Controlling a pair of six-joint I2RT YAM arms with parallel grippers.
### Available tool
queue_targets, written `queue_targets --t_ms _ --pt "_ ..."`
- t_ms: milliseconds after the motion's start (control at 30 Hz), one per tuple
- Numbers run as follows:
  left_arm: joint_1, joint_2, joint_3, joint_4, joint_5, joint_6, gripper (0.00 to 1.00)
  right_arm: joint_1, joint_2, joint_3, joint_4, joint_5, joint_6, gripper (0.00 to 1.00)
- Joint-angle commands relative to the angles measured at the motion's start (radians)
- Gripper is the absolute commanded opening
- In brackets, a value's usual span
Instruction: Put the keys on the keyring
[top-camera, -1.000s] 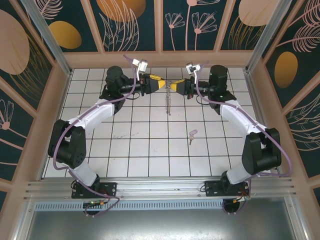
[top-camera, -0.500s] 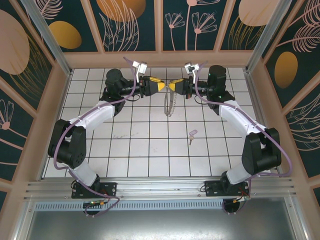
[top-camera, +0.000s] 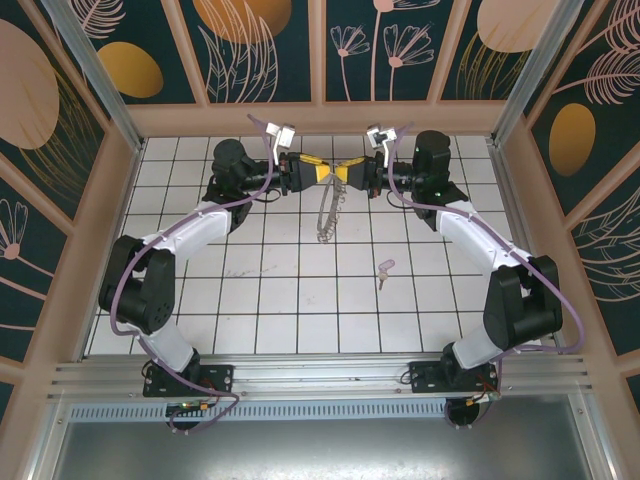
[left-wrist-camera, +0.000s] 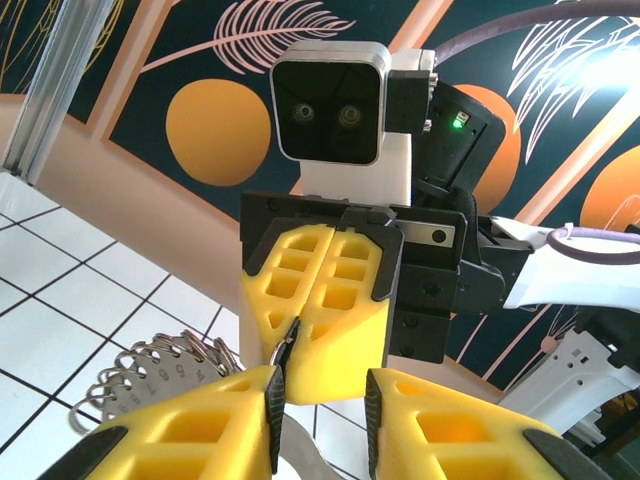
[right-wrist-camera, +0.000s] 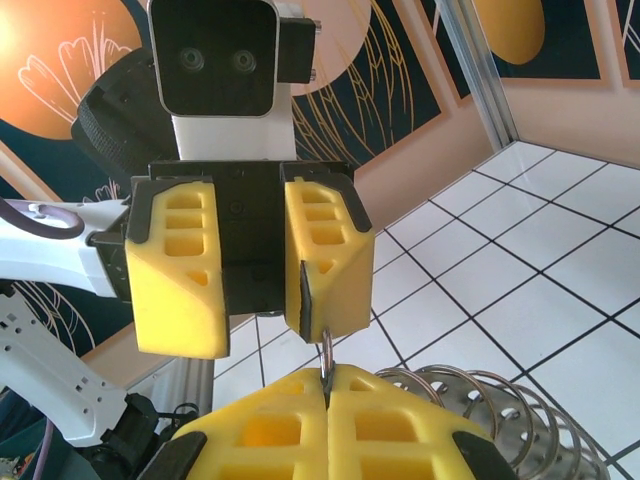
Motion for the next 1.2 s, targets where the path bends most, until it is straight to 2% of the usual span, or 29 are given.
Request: queue_targets --t_ms 0,200,367,600,800,933,1167 --pt "-0.008 0.029 0.008 0.043 0.024 -0.012 0.3 0.009 0.004 0.024 0.062 -0.006 0.012 0.0" --pt "-0.01 0.046 0.006 0.044 0.021 -0.014 0.31 0.009 0.005 0.022 0.067 -0.006 0.014 0.0" --pt "-0.01 0.048 0.009 0.044 0.018 -0.013 0.43 0.01 0.007 0.021 0.065 -0.006 0.01 0.0" --pt "-0.01 0.043 0.009 0.032 -0.003 0.003 0.47 0.009 0.0 0.015 0.053 -0.003 0.001 0.0" --pt "-0.007 0.008 -0.019 -0.006 -0.106 0.057 0.6 0.005 -0.023 0.003 0.014 0.016 -0.028 0.0" --pt "-0.005 -0.03 -0.035 0.012 -0.126 0.051 0.63 -0.002 -0.037 -0.011 0.008 0.024 -0.033 0.0" --pt "-0.005 -0.022 -0.037 0.043 -0.101 0.025 0.59 -0.003 -0.035 -0.013 0.035 0.011 -0.01 0.0"
